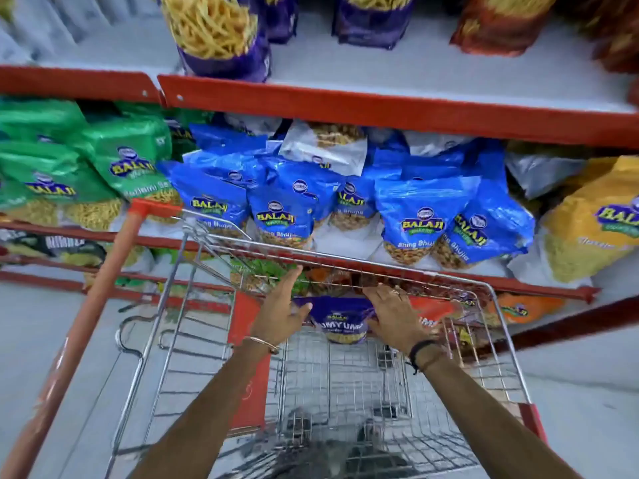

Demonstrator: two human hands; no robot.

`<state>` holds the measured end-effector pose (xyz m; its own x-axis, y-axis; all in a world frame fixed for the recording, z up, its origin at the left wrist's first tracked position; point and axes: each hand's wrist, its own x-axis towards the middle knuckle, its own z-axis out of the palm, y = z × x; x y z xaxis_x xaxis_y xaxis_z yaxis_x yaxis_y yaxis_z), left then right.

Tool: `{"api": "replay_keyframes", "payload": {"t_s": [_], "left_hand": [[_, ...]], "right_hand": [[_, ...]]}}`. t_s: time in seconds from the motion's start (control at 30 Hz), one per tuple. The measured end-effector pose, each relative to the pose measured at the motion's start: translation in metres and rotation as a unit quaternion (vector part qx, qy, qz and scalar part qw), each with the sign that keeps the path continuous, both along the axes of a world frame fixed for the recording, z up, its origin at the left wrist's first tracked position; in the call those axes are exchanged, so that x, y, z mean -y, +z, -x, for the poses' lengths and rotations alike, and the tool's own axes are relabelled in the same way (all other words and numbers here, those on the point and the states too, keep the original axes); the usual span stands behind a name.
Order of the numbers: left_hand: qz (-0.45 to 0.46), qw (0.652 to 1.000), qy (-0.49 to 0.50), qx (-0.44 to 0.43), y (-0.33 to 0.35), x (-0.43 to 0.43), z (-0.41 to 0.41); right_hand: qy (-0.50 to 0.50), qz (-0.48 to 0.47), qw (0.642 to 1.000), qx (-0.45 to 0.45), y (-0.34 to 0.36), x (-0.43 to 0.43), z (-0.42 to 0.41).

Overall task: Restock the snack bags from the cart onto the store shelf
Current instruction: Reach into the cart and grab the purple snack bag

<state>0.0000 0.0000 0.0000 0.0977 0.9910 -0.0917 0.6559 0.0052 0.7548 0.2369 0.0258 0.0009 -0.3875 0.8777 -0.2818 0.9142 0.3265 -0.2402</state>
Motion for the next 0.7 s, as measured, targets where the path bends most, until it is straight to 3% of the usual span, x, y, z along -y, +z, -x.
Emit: {"api": "replay_keyframes", "payload": {"t_s": [0.13,0.2,0.3,0.43,0.53,0.63,0.7], "left_hand": [[0.124,0.979,0.116,0.114,-0.037,0.000,-0.004],[0.209,0.946,0.176,0.175,-0.059,-0.004,-0.001],[0.285,0.930,0.190,0.132,-0.088,-0.013,-0.001],[0.287,0.928,0.206,0.121,-0.120,-0.019,-0.010],[0.316,0.914,0.227,0.115,-0.124,-0.028,-0.016],[0.309,0.919,0.219,0.109,-0.146,-0.029,-0.017],[0.308,0.918,0.222,0.111,-0.159,-0.029,-0.017]], "right_hand": [[0.042,-0.006,0.997,0.072,-0.018,-0.012,0.001],[0.046,-0.016,0.996,0.078,-0.026,-0.018,0.001],[0.024,-0.083,0.995,0.051,-0.032,-0.022,0.002],[-0.037,-0.191,0.979,-0.056,-0.044,0.015,0.008],[-0.164,-0.054,0.976,-0.131,-0.070,0.052,0.007],[-0.294,0.108,0.935,-0.168,-0.107,0.056,-0.001],[-0.321,0.178,0.902,-0.225,-0.126,0.043,-0.001]]}}
